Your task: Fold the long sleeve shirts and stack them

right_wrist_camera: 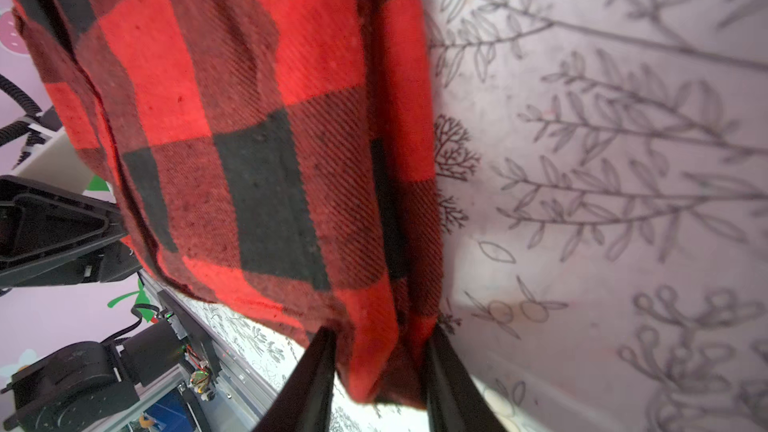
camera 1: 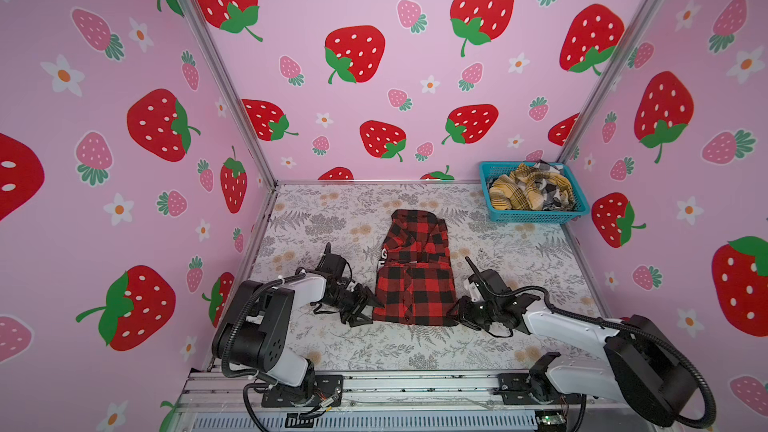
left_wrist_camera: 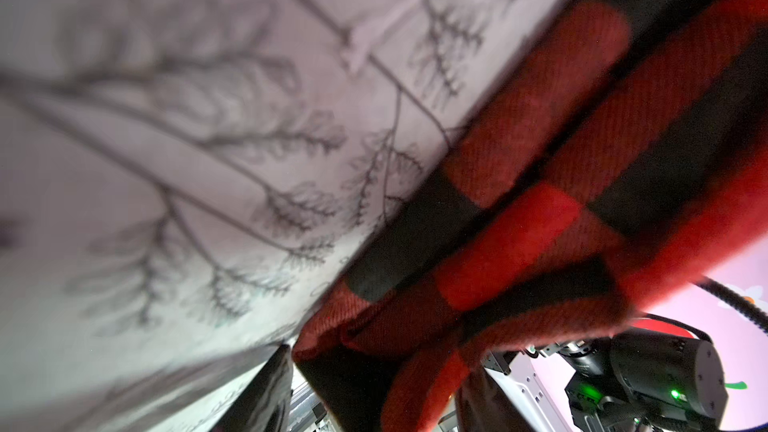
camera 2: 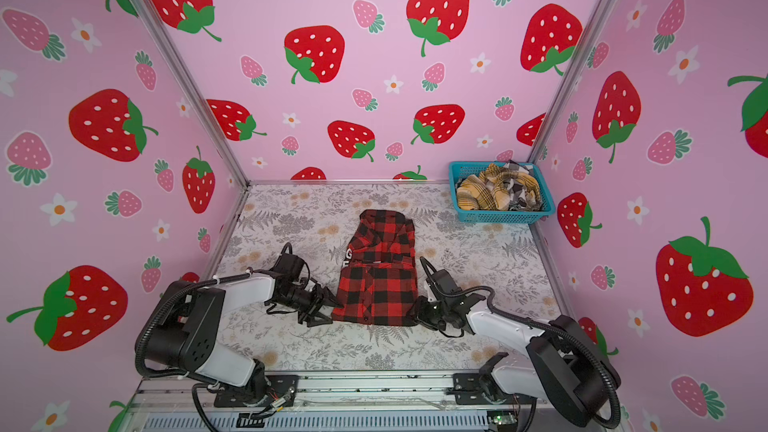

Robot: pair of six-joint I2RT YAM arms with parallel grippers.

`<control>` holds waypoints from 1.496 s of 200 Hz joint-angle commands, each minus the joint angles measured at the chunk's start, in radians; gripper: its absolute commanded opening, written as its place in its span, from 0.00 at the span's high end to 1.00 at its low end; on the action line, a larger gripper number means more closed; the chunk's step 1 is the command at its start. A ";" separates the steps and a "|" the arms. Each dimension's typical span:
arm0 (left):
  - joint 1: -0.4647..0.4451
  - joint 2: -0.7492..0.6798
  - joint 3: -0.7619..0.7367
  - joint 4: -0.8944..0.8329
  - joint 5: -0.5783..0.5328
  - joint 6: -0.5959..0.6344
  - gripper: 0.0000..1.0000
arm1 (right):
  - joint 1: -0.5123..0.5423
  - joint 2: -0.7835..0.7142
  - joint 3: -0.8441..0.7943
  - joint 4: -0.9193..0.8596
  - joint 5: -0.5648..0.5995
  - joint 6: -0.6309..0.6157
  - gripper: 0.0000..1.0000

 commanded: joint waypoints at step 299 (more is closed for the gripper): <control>-0.119 0.045 0.008 -0.036 -0.246 -0.063 0.49 | 0.021 0.026 -0.026 -0.014 0.035 0.082 0.71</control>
